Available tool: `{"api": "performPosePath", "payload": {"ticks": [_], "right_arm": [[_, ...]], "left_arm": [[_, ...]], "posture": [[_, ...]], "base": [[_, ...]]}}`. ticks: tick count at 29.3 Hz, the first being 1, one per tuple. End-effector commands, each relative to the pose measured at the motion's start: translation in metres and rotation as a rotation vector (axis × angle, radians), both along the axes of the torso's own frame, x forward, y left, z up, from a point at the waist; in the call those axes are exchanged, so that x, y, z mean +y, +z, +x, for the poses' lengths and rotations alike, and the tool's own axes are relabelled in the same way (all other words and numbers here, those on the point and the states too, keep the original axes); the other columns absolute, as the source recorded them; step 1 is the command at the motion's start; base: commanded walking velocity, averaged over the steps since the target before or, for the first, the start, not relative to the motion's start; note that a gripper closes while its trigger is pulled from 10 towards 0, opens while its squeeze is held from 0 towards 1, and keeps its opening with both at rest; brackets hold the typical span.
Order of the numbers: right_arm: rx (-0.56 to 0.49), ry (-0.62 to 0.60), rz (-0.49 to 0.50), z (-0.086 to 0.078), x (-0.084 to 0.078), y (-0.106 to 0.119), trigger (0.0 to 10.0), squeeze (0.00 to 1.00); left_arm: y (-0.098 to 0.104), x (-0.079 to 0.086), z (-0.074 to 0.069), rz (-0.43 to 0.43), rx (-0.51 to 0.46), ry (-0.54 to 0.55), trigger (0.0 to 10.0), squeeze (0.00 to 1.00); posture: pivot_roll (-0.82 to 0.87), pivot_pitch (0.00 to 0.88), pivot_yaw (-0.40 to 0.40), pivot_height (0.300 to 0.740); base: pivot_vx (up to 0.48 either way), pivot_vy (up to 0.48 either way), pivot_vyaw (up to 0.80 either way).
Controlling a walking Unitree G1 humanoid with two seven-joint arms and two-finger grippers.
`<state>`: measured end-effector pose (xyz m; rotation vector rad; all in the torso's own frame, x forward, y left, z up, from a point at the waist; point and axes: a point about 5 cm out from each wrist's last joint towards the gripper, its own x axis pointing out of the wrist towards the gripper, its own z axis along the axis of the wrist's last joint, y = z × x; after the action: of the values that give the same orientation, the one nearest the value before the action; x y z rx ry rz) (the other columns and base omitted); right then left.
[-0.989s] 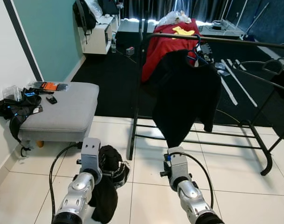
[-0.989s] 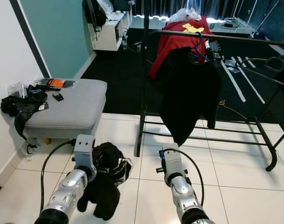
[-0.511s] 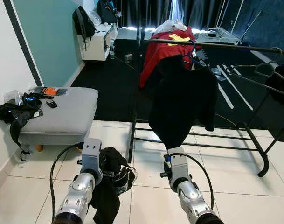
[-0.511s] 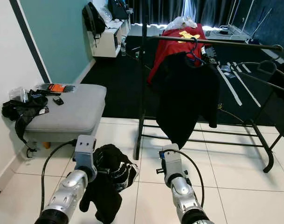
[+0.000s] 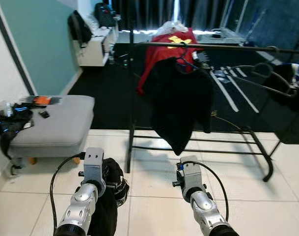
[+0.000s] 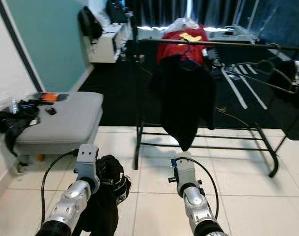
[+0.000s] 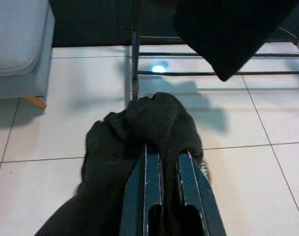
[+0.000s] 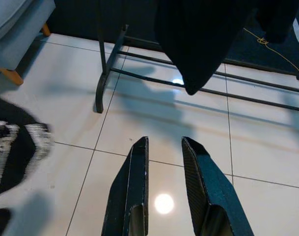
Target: Hang hanger
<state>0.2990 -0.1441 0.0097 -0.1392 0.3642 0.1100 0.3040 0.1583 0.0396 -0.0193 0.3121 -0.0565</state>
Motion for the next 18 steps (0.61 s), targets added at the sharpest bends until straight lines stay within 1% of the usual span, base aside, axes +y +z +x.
{"api": "performPosePath", "payload": {"ticks": [1, 12, 15, 16, 17, 18], "right_arm": [[0.015, -0.005, 0.017, -0.0016, 0.0022, -0.0022, 10.0, 0.00], [0.012, -0.002, 0.015, -0.0012, 0.0023, -0.0016, 10.0, 0.00], [0.013, -0.002, 0.014, -0.0014, 0.0023, -0.0018, 10.0, 0.00], [0.013, -0.002, 0.014, -0.0015, 0.0022, -0.0019, 10.0, 0.00], [0.013, -0.003, 0.014, -0.0014, 0.0018, -0.0019, 10.0, 0.00], [0.013, -0.003, 0.014, -0.0014, 0.0018, -0.0019, 10.0, 0.00]], "left_arm": [[0.0029, 0.0008, 0.0015, 0.005, -0.013, -0.002, 10.0, 0.00], [0.0023, 0.0010, 0.0011, 0.004, -0.013, -0.007, 10.0, 0.00], [0.0017, -0.0022, 0.0010, -0.008, -0.007, -0.029, 10.0, 0.00], [0.0013, -0.0029, 0.0008, -0.010, -0.004, -0.032, 10.0, 0.00], [0.0030, -0.0058, 0.0011, -0.017, -0.014, -0.055, 10.0, 0.00], [0.0030, -0.0058, 0.0011, -0.017, -0.014, -0.055, 10.0, 0.00]], "posture": [[0.07, 0.020, -0.013, 0.740], [0.06, 0.012, -0.014, 0.740], [0.06, 0.011, -0.013, 0.740], [0.06, 0.011, -0.012, 0.740], [0.06, 0.011, -0.012, 0.740], [0.06, 0.011, -0.012, 0.740]], "base": [[0.000, 0.000, 0.00], [0.000, 0.000, 0.00], [0.000, 0.000, 0.00], [0.000, 0.480, 0.00], [0.000, 0.000, 0.00], [0.000, 0.000, 0.00]]}}
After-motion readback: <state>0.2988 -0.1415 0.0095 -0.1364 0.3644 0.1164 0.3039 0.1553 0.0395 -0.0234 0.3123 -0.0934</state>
